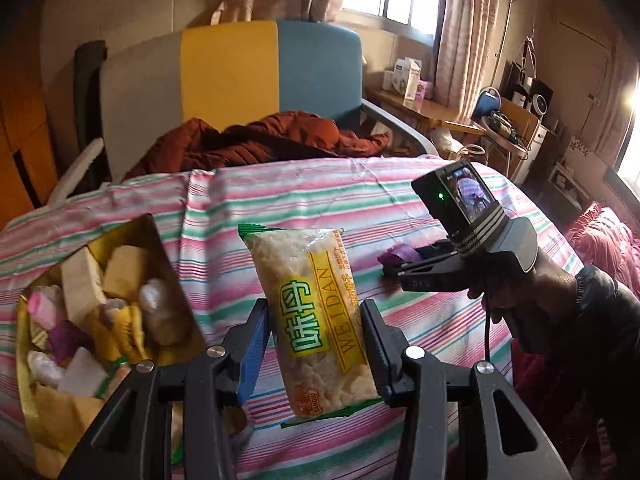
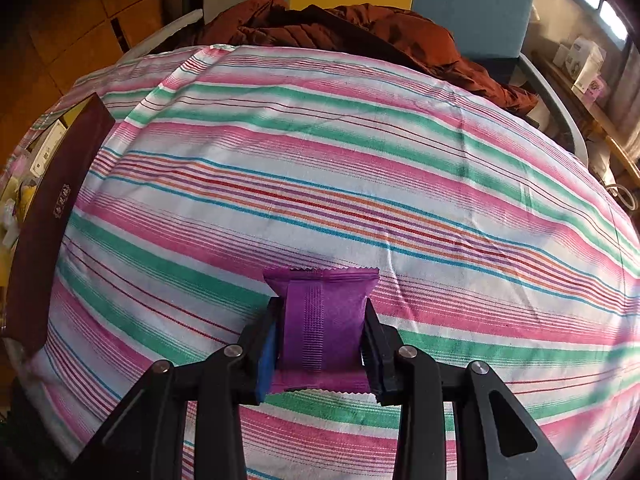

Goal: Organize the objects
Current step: 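Carry the purple packet and WEIDAN snack pack over to the gold tray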

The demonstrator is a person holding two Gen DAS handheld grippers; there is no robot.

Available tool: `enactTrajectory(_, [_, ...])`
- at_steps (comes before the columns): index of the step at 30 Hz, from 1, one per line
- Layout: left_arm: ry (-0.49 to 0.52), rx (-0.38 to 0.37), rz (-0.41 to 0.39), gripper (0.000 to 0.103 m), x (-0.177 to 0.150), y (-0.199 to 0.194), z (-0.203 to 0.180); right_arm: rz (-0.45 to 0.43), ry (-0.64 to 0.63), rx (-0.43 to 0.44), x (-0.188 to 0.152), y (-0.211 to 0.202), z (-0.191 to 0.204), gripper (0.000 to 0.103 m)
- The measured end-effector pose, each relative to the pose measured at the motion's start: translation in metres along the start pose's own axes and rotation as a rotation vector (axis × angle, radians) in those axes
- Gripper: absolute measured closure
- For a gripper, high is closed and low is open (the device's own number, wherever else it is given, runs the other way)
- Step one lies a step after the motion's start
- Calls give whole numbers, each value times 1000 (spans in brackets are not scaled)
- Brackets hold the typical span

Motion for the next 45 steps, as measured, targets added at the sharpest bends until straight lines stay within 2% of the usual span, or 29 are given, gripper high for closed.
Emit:
enactTrajectory(4, [-18,20,-27,58,-3,-15,16,21,4,-11,-4,-2,11,66])
enactTrajectory(10, [-60,45,-37,58,-13,-26,39,5,5,22,-5,-14,45,66])
enactTrajectory(20, [-106,74,-58,57,-32,-44,68,-110,21,141,0,-57,121,66])
enactTrajectory(26, [-150,86,-66,57,-42,-52,90,-192,26,175,4,-86,160,66])
enactTrajectory(32, [-198,103,-73,57,-54,-62,112,-238,-12,205,5,-103,198,66])
enactTrajectory(38, [-306,110,-99,57,-66,-83,155,-245,-47,259,2,-111,235,66])
enactTrajectory(45, [-419,174,-200,58,-80,-134,218,-236,-106,279,-12,-107,278,66])
Point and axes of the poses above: each gripper's, at about its wrist camera, not at the fingertips, and y roughly the way its jaws point, z to its left, x to its top, the point moved 9 cm from there along y, roughly the way its jaws point, and after that the axes turned 4 degrees about z, right-handed, at the moved point
